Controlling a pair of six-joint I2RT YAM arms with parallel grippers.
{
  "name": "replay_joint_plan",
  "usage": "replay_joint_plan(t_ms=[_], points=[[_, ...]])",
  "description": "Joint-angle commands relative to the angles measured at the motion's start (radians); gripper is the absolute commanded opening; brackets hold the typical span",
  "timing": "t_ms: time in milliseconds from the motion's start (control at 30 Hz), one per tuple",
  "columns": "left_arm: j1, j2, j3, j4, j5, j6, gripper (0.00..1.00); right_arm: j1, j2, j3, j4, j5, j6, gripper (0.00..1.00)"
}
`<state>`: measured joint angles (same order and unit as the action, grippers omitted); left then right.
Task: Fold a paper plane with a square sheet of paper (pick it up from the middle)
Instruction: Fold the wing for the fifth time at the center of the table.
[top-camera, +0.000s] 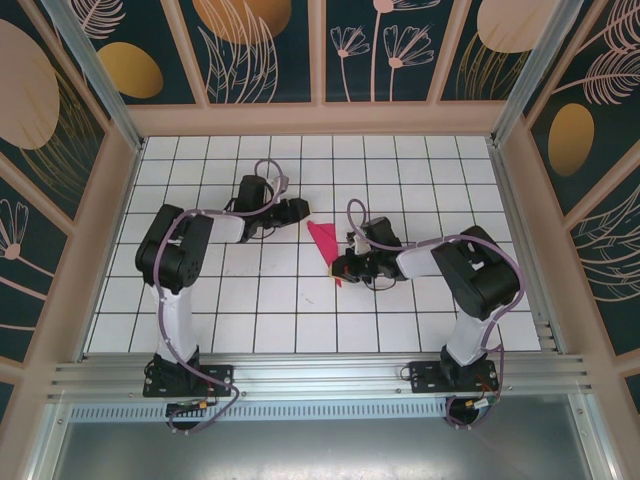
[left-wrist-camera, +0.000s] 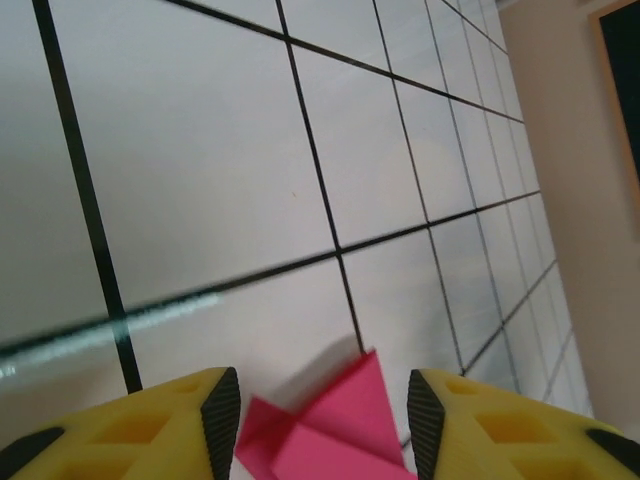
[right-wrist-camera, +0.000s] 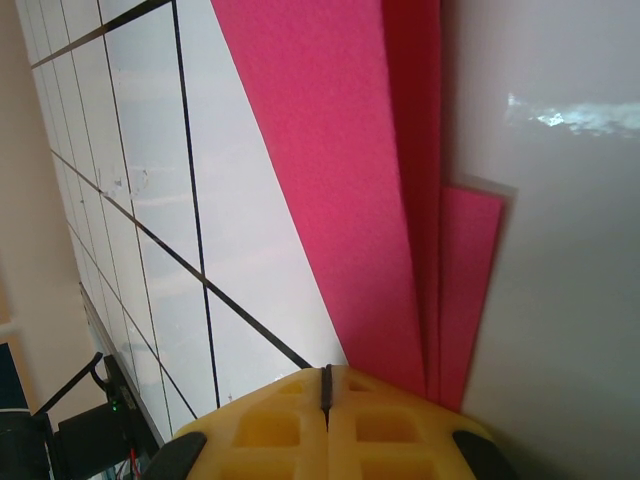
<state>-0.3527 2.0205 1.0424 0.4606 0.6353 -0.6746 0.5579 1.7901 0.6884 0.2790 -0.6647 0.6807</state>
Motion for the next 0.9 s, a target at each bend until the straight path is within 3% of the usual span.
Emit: replay_joint_plan(t_ms=[0,200,400,667,867], points=[[-0.022,-0.106,-0.114,0.162,0.048,-0.102,0.45,-0.005,0.075,-0.035,-0.198,0.109,-0.038,0.00],[-0.113,-0.118,-0.208,0.273,0.075,-0.169,0.37,-0.006,0.082,-0.032,-0.201,0.110,-0.038,0.00],[-0.124,-0.021,-0.201,0.387,0.059,-0.226,0.34,-0.005,0.080,-0.029,-0.209,0.109,-0.043,0.00],[-0.120,0.106,-0.089,0.300,-0.017,-0.187,0.33,-0.005,0.077,-0.035,-0.210,0.109,-0.043,0.00],[-0.081,0.118,-0.040,0.233,-0.053,-0.163,0.33,-0.006,0.067,-0.052,-0.212,0.108,-0.047,0.00]])
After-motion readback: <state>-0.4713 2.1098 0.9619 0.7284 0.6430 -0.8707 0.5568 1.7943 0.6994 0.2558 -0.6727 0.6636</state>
